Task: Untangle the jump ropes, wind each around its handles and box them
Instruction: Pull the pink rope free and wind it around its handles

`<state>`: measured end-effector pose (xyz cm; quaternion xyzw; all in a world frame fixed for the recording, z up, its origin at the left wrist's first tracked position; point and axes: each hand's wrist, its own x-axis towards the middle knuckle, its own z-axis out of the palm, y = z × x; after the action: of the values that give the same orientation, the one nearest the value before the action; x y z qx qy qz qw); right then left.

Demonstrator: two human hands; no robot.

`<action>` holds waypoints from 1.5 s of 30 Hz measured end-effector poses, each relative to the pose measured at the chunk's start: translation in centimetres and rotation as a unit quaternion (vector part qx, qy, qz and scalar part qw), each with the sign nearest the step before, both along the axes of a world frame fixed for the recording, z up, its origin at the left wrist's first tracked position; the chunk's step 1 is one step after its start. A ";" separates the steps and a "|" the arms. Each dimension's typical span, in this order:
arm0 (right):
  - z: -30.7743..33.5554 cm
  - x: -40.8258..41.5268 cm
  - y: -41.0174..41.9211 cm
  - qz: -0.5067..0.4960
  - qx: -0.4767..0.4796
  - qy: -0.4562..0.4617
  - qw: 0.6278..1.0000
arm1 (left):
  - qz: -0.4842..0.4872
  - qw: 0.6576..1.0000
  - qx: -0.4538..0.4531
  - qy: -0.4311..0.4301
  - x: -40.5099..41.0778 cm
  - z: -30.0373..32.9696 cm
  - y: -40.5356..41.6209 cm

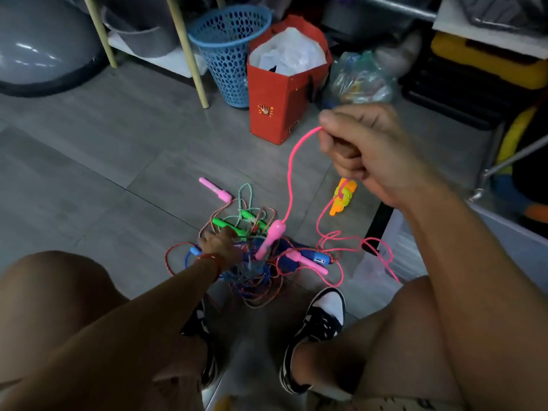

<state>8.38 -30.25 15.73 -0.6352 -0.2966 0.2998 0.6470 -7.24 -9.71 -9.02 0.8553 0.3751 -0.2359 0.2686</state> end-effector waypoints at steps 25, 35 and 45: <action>-15.6 6.0 2.2 -0.084 -0.488 -0.206 0.844 | 0.120 0.932 -0.308 -0.149 5.0 8.9 3.2; -32.2 -3.9 2.6 0.022 -0.616 -0.094 0.782 | 0.213 0.882 -0.411 -0.086 6.2 7.4 1.5; -35.1 -5.6 3.1 -0.072 -0.646 -0.208 0.731 | 0.199 0.873 -0.420 -0.148 7.5 6.9 -0.2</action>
<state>2.78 -27.16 -19.39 -0.9661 -0.1117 0.2316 0.0220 0.27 -9.94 -2.09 0.5937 0.3589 -0.1830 0.6966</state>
